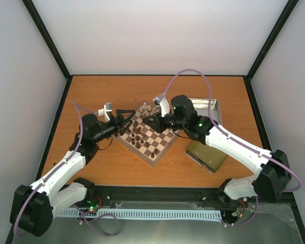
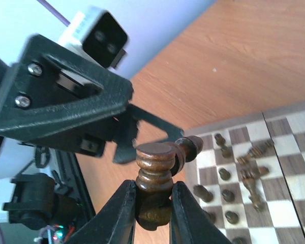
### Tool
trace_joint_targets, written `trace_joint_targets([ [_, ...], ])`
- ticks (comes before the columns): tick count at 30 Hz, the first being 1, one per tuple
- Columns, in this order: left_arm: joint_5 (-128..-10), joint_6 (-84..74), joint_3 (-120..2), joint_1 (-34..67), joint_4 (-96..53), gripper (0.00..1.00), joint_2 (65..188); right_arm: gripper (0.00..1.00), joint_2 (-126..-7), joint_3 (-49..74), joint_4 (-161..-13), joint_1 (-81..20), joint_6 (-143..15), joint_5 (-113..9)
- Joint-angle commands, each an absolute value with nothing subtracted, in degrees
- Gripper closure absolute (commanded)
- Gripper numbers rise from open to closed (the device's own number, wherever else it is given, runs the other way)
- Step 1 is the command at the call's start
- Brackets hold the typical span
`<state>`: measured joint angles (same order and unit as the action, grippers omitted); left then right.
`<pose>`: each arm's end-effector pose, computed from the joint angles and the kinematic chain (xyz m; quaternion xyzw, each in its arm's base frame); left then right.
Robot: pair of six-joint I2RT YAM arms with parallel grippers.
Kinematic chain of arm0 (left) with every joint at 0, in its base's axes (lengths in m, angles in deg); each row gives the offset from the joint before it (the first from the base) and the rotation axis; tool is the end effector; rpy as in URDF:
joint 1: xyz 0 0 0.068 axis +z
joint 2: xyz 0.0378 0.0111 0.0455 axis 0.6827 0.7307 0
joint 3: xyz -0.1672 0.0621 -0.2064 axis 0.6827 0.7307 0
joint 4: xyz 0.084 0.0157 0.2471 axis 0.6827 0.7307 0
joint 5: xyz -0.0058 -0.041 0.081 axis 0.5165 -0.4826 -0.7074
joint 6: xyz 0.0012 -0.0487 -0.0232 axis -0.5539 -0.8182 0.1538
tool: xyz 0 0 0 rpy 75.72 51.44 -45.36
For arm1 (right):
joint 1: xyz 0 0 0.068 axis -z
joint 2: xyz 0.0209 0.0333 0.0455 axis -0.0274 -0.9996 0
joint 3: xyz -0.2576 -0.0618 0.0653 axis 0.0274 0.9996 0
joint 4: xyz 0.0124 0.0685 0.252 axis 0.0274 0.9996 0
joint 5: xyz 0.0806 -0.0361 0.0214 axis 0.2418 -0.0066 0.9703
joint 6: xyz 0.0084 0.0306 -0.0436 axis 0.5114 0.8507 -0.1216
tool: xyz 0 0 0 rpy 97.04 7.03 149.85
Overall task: Set up the chess pieces on the board
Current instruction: Pick up the chess piece from the chessboard.
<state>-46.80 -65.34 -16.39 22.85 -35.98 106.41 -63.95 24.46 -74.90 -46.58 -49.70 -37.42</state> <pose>0.1993 -0.0926 0.2624 -0.1658 0.7350 -0.5903 0.2896 0.2119 0.2312 0.3191 -0.2725 0.7995 0.4166 0.3361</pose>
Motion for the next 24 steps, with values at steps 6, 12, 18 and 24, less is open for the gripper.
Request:
trace_joint_targets([
  [6,-33.6,-84.7,-16.6,23.5,-57.4,0.11,108.1,0.87,-60.0,20.7,-81.2,-46.1,-46.0,-30.1],
  [12,-31.8,-94.1,-14.3,23.5,-70.4,0.08,110.1,0.86,-58.8,20.1,-83.7,-46.1,-44.3,-26.6],
  [18,-33.0,-100.3,-13.2,23.5,-80.3,0.13,111.1,0.86,-58.6,21.0,-84.5,-46.1,-43.6,-24.9],
  [24,-34.9,-104.5,-11.7,23.6,-83.4,0.32,110.6,0.86,-58.1,22.4,-86.4,-46.1,-42.8,-24.9],
])
